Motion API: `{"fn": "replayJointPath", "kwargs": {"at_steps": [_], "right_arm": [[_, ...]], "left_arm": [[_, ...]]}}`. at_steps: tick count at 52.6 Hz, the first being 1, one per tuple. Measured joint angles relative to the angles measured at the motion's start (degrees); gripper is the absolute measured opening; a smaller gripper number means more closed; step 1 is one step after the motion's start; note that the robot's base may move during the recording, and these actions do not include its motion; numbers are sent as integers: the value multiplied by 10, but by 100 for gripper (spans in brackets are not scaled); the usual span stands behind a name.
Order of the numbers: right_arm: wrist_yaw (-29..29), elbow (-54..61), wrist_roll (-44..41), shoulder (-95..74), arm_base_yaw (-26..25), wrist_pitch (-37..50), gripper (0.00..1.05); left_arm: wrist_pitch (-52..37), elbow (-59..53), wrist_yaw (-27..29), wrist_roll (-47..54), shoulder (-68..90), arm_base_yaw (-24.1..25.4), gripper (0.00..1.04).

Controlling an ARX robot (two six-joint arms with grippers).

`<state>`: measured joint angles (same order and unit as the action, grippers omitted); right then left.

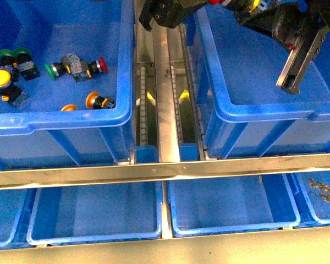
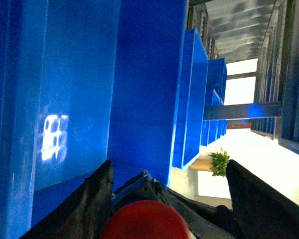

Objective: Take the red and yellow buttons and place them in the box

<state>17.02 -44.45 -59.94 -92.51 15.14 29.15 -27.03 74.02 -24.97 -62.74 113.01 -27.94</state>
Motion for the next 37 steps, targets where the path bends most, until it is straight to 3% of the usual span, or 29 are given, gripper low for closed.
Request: {"fn": "replayJointPath", "kwargs": {"at_steps": [7,9,26,37], "right_arm": [[-2,12,8,1,-3,-1,26],[-3,15,10,2,-6,0,26],[-7,68,54,61,-54,20,26],[-14,104,103,122,-83,23,26]], "left_arm": [[-10,-6,0,50,-26,9,97],[-9,-11,4,64,-36,14,99],[28,-149,73,199,-136,109,97],[53,-297,117,279,-253,185,97]]}}
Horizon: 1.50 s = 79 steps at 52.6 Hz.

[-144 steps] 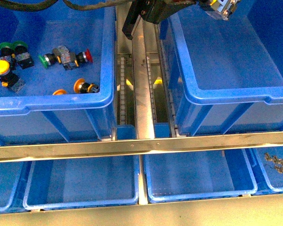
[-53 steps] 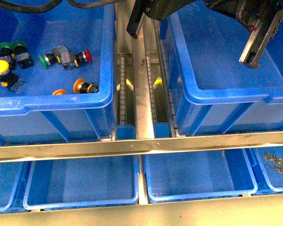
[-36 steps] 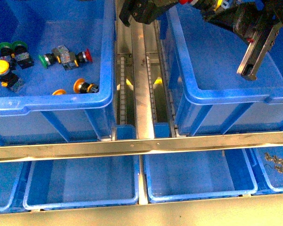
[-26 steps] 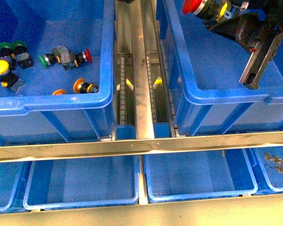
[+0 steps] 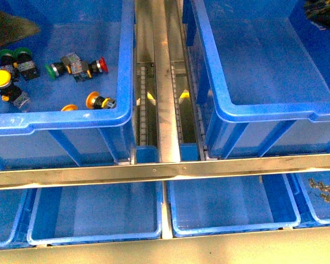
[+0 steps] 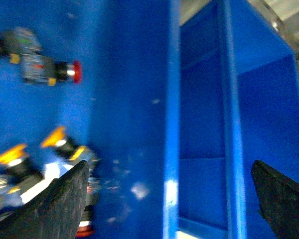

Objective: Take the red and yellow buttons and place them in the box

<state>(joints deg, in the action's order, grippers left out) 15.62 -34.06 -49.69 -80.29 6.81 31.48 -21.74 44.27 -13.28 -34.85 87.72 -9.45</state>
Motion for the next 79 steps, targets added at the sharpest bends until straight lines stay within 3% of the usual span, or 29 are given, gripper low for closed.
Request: {"fn": "replayJointPath", "kwargs": {"at_steps": [9,19,20,23,26,30,46,79], "right_arm": [[-16,48,63,117,1,-43,26],[-65,71,142,232,38,-80,26],[-69,72,145,239,42,-82,26],[-90,80,176,263,58,-99,26],[-108,94,204,290,78,-112,26],[-120,111,240,313,99,-123,26],[-128,123,275,339,126,-156,26],[-187,167,312,402,206,-199,26]], "left_arm": [[26,-156,47,94,-170,87,97],[126,-272,36,105,-341,156,97],[110,-283,43,121,-343,156,95],[-83,-363,72,198,-353,155,82],[-183,-424,117,273,-399,128,68],[-147,-431,127,313,-487,99,52],[-51,-431,134,340,-605,96,2],[93,-431,133,342,-755,96,3]]}}
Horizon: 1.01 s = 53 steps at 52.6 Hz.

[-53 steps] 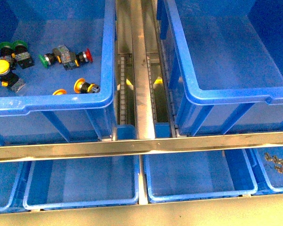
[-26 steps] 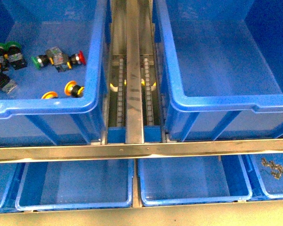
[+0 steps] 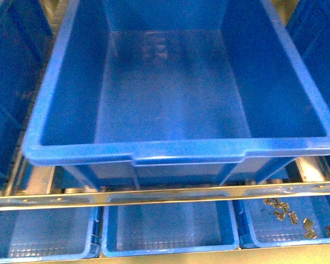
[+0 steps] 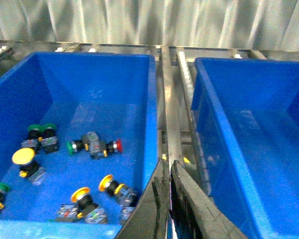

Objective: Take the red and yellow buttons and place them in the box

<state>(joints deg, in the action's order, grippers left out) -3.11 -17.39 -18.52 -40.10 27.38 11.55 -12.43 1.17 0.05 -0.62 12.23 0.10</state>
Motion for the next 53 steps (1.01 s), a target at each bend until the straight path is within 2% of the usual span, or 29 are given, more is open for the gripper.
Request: {"fn": "replayJointPath", "kwargs": {"at_steps": [8,13,53], "right_arm": [[-3,2,8,2,8,0,26],[-1,3,10,2,11,6,26],[14,10,21,-9,9,30,26]], "left_arm": [[21,0,0,0,-21,0,3],[118,0,0,0,-100,0,3],[124,0,0,2,-114,0,3]]}}
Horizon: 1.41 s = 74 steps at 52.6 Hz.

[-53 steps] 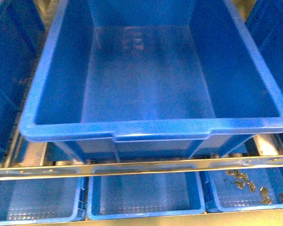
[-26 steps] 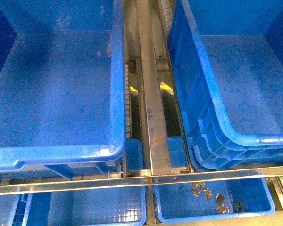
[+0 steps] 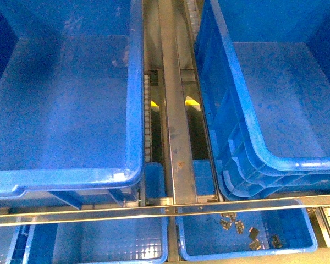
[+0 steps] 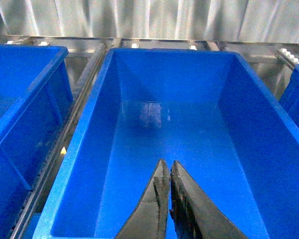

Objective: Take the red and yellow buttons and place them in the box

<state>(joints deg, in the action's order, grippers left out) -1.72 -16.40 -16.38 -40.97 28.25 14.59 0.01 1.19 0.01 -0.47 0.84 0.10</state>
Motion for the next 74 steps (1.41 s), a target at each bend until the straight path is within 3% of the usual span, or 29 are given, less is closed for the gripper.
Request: {"fn": "replayJointPath", "kwargs": {"at_steps": [12,18,24,28,37,44,55,61,74], "right_arm": [[11,0,2,-1,-21,0,26],[44,0,6,-11,-58,14,26],[131,-26,12,-113,-159,88,26],[158,-84,7,-222,-205,147,26],[160,-236,-29,-441,-231,159,26],[118,-407,-29,-641,-242,111,26],[80,-570,-14,-799,-247,57,26],[29,-653,-13,-873,-248,16,26],[-14,-690,-9,-932,-256,-17,26]], "left_arm": [[0,0,0,0,0,0,3],[0,0,0,0,0,0,3],[0,0,0,0,0,0,28],[0,0,0,0,0,0,44],[0,0,0,0,0,0,70],[0,0,0,0,0,0,98],[0,0,0,1,0,0,97],[0,0,0,1,0,0,97],[0,0,0,1,0,0,97]]}}
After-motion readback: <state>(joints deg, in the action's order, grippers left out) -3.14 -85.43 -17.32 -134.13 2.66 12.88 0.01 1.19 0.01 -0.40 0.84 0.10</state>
